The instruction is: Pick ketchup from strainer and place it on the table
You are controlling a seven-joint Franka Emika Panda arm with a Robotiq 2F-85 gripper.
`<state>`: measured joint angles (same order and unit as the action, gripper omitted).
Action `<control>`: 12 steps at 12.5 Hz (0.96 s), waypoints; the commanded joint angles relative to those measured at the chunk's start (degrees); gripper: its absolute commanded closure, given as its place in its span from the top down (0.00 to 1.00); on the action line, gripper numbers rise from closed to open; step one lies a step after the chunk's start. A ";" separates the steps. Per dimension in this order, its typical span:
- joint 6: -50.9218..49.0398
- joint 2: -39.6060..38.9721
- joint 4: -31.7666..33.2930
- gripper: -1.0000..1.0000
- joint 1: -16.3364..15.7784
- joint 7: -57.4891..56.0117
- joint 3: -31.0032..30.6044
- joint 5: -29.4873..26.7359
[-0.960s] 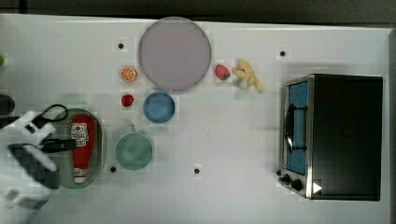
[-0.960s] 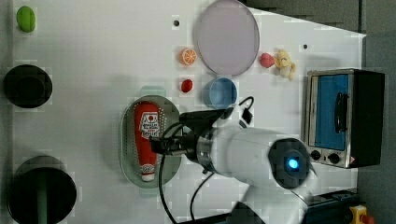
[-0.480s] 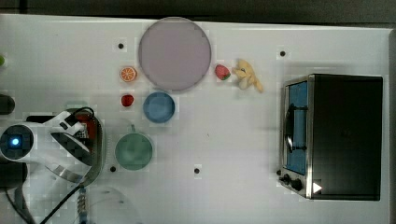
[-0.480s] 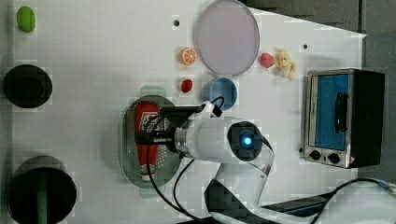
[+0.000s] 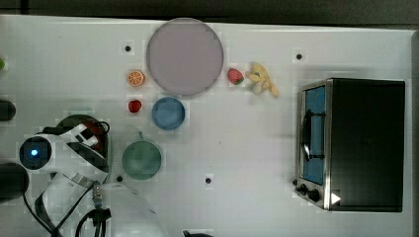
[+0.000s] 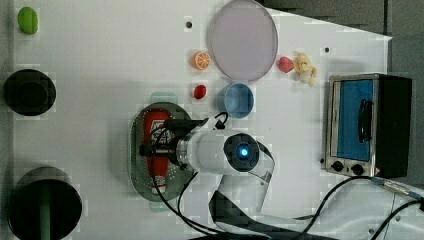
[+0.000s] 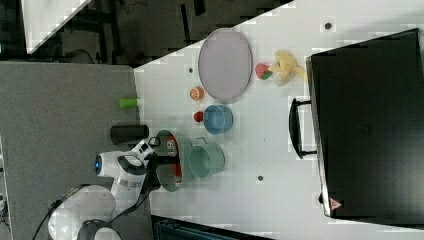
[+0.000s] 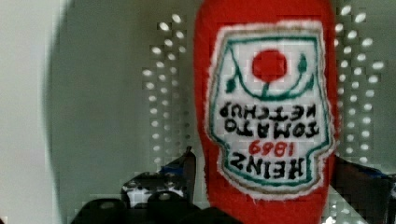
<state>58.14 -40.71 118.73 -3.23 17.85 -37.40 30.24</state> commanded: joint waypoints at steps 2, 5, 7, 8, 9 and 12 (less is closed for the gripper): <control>2.39 0.24 -2.66 0.60 -1.58 3.33 0.97 0.40; 0.38 4.47 -0.62 0.59 -0.24 3.34 -1.56 -0.57; -1.79 10.01 1.40 0.59 2.27 3.34 -5.37 -5.80; -3.52 13.01 1.63 0.59 3.72 3.34 -7.08 -9.43; -5.61 15.96 1.51 0.59 5.20 3.31 -8.54 -12.68; -11.21 23.42 -0.36 0.59 8.95 -0.97 -10.58 -18.05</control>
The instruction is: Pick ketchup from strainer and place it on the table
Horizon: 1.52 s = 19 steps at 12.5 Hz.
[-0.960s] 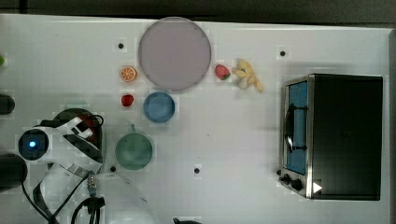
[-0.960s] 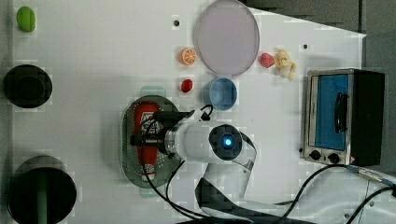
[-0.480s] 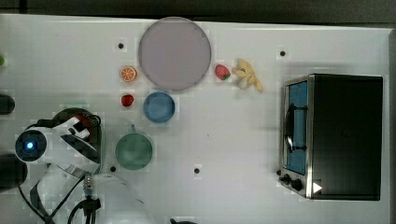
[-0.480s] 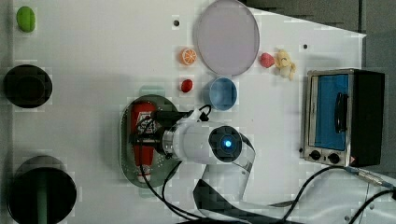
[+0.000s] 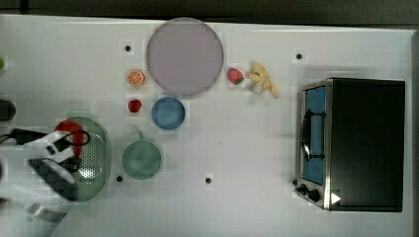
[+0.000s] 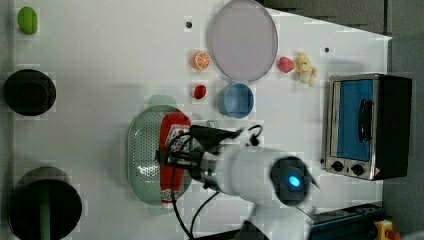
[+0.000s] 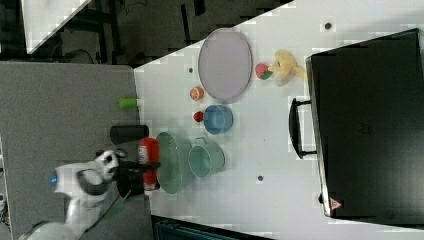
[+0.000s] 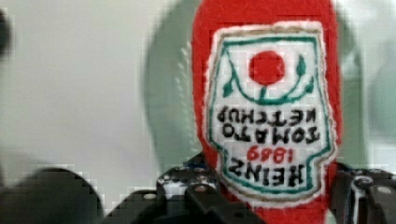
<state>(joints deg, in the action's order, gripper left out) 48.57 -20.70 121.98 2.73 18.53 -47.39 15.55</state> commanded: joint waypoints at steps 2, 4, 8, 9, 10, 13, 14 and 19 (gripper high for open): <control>-6.15 6.21 -6.00 0.59 5.09 -7.56 -0.56 -6.53; -13.32 7.06 -9.13 0.59 7.91 -15.04 -0.28 -11.45; -22.45 7.10 -14.80 0.59 14.64 -26.05 3.10 -14.17; -22.53 7.09 -15.49 0.59 16.12 -28.10 4.47 -14.09; -22.50 7.09 -15.85 0.59 17.49 -30.04 6.16 -14.09; -22.48 7.00 -15.66 0.59 20.72 -37.02 12.16 -14.10; -22.48 6.90 -15.60 0.59 21.53 -39.54 14.45 -14.10; -21.04 5.71 -11.64 0.59 23.40 -44.23 24.27 -14.10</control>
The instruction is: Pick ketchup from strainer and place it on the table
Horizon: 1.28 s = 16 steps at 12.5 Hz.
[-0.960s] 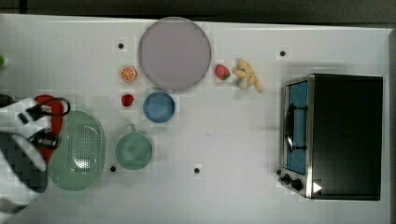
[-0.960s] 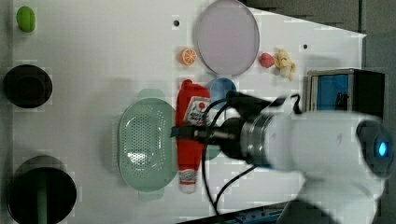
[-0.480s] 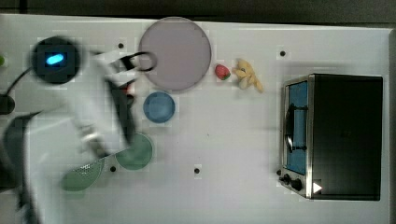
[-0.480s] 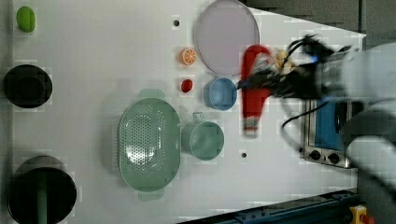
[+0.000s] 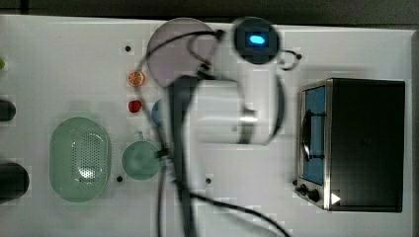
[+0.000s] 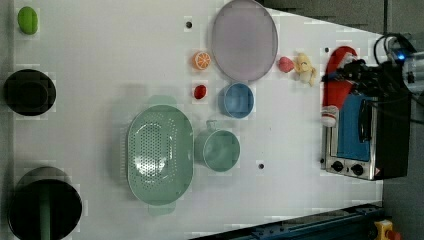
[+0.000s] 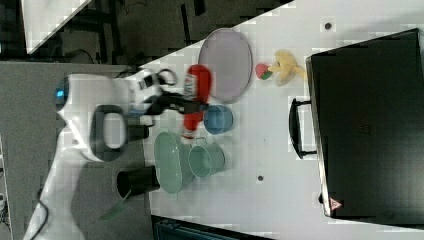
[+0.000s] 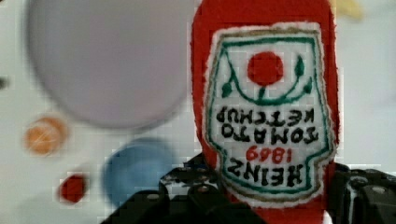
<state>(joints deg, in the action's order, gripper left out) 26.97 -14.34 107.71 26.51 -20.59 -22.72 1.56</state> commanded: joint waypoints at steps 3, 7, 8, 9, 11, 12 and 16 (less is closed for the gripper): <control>7.77 -0.98 8.65 0.59 -0.38 -5.10 1.57 -0.08; 16.81 -3.34 16.69 0.59 -0.41 -5.09 1.61 -0.08; 18.38 -4.57 17.76 0.59 -0.39 -5.10 1.63 -0.08; 20.41 -5.89 18.30 0.59 -0.38 -5.09 1.67 -0.08; 23.60 -7.86 19.05 0.72 -0.38 -5.09 2.21 -0.01; 24.38 -8.20 19.35 0.83 -0.37 -5.09 2.50 0.02; 22.95 -4.05 18.49 1.00 -0.39 -4.39 1.95 -0.37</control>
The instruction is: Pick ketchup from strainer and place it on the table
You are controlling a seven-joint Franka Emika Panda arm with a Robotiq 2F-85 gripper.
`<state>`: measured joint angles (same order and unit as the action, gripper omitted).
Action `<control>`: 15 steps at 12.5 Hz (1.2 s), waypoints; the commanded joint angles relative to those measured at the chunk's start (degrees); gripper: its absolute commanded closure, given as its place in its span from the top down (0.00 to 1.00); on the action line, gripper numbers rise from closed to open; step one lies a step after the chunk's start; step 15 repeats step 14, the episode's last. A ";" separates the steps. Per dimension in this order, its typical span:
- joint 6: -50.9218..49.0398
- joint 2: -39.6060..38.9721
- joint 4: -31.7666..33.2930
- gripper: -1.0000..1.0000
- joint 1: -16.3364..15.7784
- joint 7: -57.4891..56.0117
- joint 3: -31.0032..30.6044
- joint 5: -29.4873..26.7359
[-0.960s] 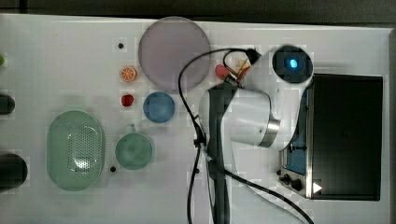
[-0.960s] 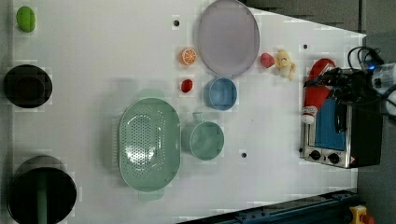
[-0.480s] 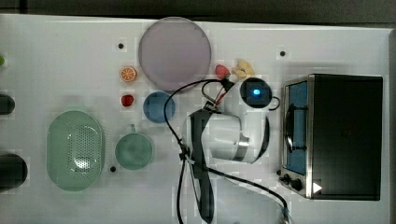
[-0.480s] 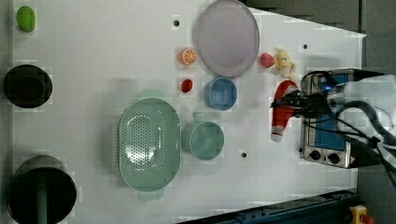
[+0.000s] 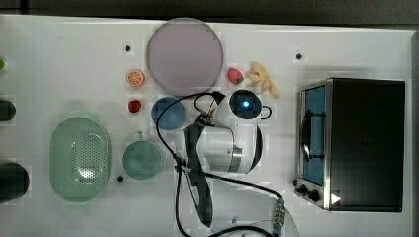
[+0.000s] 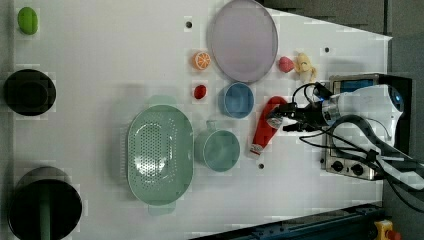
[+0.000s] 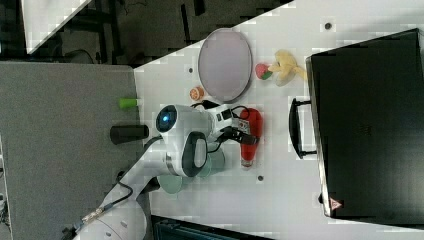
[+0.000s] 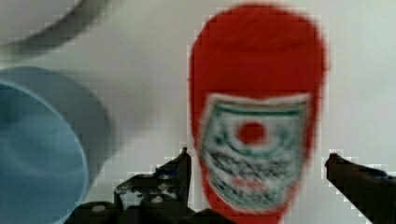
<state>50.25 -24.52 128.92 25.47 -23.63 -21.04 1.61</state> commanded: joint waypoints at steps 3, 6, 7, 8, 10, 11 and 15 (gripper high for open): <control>-7.09 12.78 -7.17 1.00 0.64 3.49 -0.24 -0.56; -20.51 18.49 -14.82 1.00 0.60 10.48 -0.28 -0.56; -24.47 19.77 -17.62 1.00 0.57 12.71 -0.34 -0.56; -27.28 20.84 -20.44 1.00 0.57 14.75 -0.35 -0.55; -32.67 22.13 -25.31 1.00 0.52 18.56 -0.39 -0.59; -33.96 22.27 -27.47 1.00 0.36 20.54 -0.58 -1.08; -40.57 22.34 -31.63 1.00 0.22 23.32 -1.38 -1.11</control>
